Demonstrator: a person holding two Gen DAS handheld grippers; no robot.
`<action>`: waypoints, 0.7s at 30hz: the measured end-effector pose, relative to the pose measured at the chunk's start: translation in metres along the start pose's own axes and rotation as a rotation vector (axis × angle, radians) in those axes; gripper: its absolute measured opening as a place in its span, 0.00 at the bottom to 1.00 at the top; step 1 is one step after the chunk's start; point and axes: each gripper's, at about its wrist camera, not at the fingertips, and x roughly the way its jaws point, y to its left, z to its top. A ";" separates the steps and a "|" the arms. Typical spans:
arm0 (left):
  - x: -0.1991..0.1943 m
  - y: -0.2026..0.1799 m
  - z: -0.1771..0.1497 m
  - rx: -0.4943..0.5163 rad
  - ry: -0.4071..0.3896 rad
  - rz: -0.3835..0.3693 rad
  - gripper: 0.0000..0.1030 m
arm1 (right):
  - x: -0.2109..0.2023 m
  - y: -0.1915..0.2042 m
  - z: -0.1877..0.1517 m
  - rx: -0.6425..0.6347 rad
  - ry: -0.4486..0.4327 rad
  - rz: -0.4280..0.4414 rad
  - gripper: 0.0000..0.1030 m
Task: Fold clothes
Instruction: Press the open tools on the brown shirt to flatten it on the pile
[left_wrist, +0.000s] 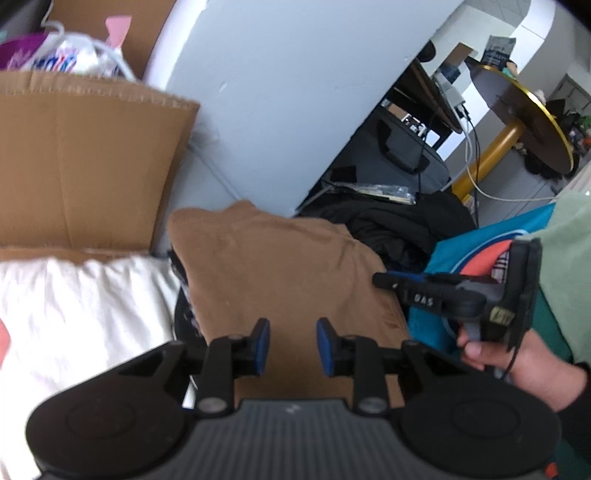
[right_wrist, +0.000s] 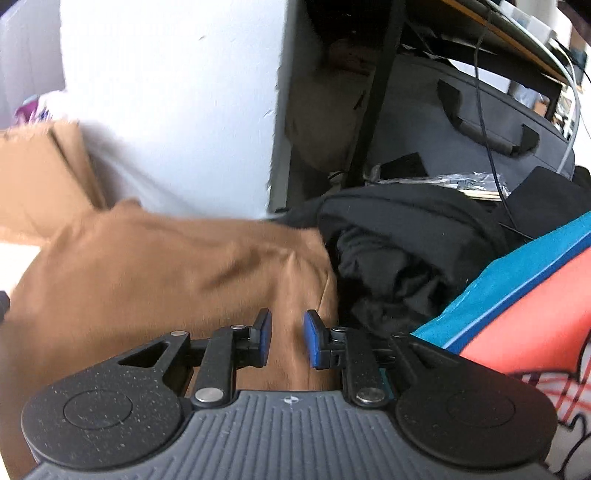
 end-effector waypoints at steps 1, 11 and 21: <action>0.001 0.002 -0.003 -0.014 0.008 -0.005 0.28 | 0.001 0.001 -0.004 -0.017 0.000 -0.004 0.25; -0.005 0.009 -0.020 0.021 0.016 0.056 0.10 | 0.011 0.008 -0.001 -0.061 0.002 -0.047 0.24; -0.033 0.003 -0.039 0.001 -0.015 0.072 0.35 | -0.036 0.024 -0.017 -0.068 -0.025 0.074 0.25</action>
